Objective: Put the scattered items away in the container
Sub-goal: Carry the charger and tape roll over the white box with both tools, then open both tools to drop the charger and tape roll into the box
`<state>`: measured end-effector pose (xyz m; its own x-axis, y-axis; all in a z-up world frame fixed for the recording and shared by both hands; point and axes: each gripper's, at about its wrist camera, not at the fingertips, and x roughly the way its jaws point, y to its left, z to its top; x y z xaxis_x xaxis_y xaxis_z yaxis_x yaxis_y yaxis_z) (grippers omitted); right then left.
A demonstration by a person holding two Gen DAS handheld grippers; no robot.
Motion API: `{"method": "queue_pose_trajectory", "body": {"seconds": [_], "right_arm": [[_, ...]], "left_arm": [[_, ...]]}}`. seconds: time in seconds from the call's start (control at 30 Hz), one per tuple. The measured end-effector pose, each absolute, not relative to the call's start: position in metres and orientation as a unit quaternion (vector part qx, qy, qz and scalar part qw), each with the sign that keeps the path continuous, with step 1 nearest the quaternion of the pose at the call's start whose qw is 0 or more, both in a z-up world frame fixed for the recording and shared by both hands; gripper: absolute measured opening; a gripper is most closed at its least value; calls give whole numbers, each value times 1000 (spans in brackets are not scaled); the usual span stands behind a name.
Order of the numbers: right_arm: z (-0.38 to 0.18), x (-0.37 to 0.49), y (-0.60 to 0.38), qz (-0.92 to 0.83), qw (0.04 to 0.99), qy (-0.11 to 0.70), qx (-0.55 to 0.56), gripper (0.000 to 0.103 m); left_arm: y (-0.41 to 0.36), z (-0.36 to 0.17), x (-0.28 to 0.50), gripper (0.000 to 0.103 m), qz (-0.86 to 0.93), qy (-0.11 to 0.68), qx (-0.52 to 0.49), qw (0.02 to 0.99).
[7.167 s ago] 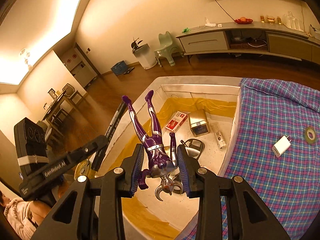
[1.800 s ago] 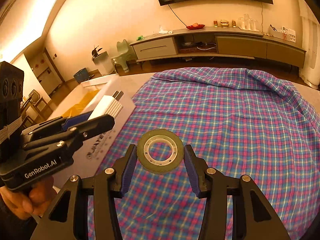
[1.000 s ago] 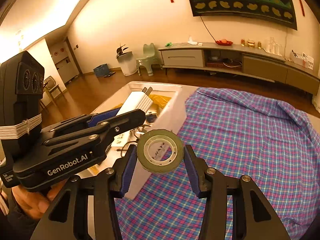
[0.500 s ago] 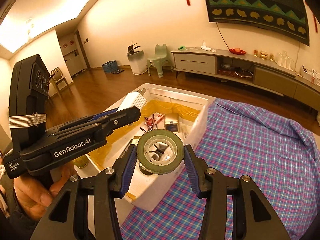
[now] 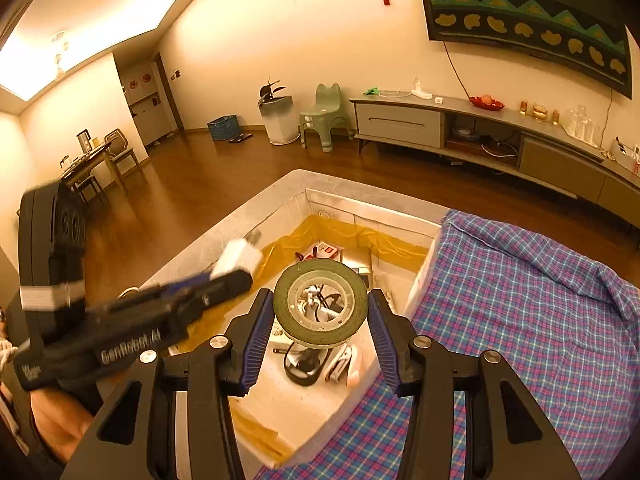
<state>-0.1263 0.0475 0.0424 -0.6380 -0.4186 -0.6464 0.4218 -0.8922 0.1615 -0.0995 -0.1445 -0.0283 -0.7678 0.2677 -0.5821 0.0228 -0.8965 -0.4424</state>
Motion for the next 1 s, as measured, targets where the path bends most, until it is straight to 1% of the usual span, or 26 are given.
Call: {"method": "queue_pose_trajectory", "body": {"seconds": [0.17,0.37,0.73,1.0], "right_arm": [[41,-148,39,-900,236,7,367,49],[36,-173,28,-894,236,22,381,49],[13,-227,26,-875,224,27,429,49],[-7,-256,21,-862,212,44,459,49]], "left_arm": [[-137,-48,-110,31,897,-233,-368,76],[-121,-60,-119,31,885,-240,-390,82],[-103,-84,-139,31,852,-283,-430,91],[-99,-91,-159,31,840,-303,-440,90]]}}
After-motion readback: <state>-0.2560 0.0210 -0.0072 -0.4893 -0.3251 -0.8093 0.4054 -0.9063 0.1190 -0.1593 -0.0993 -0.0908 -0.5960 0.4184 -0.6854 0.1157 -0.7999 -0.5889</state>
